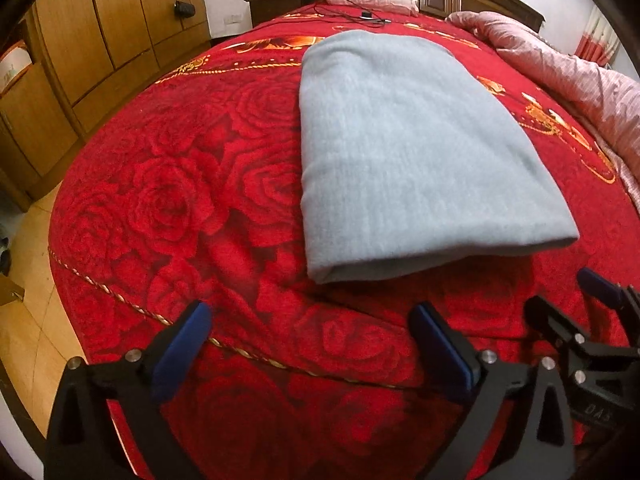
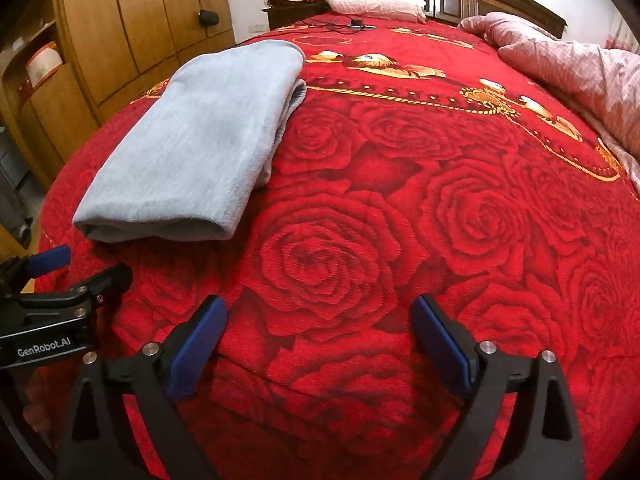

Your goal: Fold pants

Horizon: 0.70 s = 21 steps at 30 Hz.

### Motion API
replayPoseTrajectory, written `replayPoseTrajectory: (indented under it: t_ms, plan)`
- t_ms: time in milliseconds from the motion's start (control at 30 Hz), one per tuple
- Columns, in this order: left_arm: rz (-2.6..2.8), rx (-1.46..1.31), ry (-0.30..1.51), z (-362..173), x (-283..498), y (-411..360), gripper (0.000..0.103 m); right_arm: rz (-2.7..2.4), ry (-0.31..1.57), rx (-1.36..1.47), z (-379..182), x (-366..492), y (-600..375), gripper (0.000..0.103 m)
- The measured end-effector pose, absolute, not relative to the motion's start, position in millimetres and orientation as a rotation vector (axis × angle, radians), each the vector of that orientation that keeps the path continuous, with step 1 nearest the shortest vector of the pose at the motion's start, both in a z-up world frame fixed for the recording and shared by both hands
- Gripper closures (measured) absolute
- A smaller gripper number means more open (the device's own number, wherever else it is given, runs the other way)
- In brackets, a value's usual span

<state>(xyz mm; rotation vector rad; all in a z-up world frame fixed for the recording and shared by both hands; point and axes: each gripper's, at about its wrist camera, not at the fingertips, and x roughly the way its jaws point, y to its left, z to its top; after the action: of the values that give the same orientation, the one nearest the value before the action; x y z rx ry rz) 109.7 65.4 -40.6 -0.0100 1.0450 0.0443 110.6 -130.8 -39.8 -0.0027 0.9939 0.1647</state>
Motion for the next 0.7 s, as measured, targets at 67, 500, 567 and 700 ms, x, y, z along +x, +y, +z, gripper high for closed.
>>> replayPoseTrajectory:
  t_ms: [67, 500, 567, 700]
  plan:
    - [0.041, -0.019, 1.048, -41.0, 110.0, 66.6, 0.000, 0.165, 0.994, 0.000, -39.3, 110.3, -130.2, 0.005]
    - [0.036, -0.042, 1.043, -41.8, 107.2, 74.9, 0.000, 0.169, 0.990, 0.002, -39.6, 110.3, -129.3, 0.003]
    - [0.035, -0.042, 1.043, -41.7, 107.3, 74.4, 0.000, 0.169, 0.990, 0.002, -39.5, 110.5, -128.7, 0.002]
    - [0.036, -0.042, 1.043, -41.8, 107.1, 74.3, 0.000, 0.168, 0.990, 0.000, -39.6, 110.4, -128.3, 0.002]
